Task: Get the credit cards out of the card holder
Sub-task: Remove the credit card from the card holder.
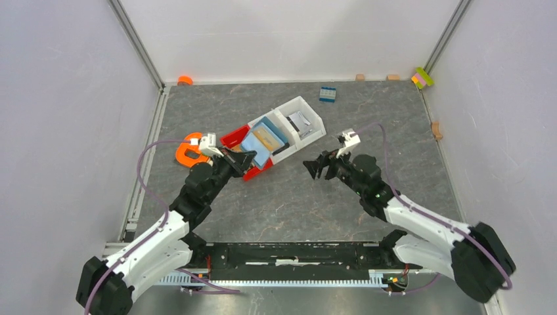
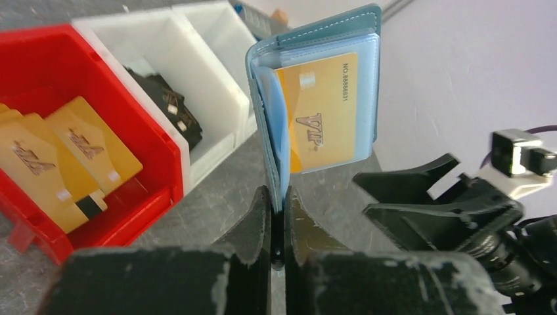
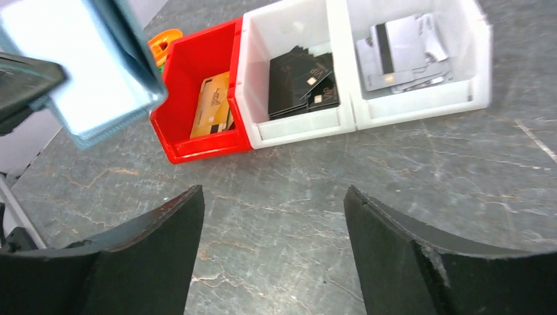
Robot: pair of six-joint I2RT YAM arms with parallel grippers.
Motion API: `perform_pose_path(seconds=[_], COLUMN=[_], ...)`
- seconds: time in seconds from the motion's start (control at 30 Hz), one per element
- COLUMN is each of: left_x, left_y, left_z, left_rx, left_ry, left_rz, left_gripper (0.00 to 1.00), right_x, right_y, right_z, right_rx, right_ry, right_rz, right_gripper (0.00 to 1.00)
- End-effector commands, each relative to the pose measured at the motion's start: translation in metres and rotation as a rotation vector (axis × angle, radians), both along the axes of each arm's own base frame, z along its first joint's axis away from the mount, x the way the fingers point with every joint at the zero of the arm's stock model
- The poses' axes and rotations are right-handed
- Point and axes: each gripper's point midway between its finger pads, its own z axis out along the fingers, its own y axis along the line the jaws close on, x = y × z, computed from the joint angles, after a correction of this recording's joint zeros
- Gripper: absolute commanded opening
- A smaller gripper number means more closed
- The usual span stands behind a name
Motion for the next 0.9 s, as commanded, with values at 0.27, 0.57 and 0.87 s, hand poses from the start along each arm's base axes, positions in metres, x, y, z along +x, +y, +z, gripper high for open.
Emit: perform_pose_path(seconds=[0.27, 0.57, 0.87], left_x=[-0.011, -0.017, -0.020], left_y=[-0.069, -0.116, -0.123], left_z=[0.023, 0.000, -0.004], left_rx=[0.022, 0.106, 0.122], left_ry=[-0.074, 0.002, 0.009], left_rz=[-0.372, -0.546, -0.567], left_gripper=[0.03, 0.04, 0.04], right_x=[-0.021, -0.025, -0.023], right_y=[-0.020, -0.016, -0.017], right_z=[0.034, 0.036, 0.031], right_rx=[0.052, 0.072, 0.074], right_ry=[-0.215, -0.216, -0.177], right_rz=[0.011, 0.039, 0.017], right_gripper=[0.86, 0.83, 0.53])
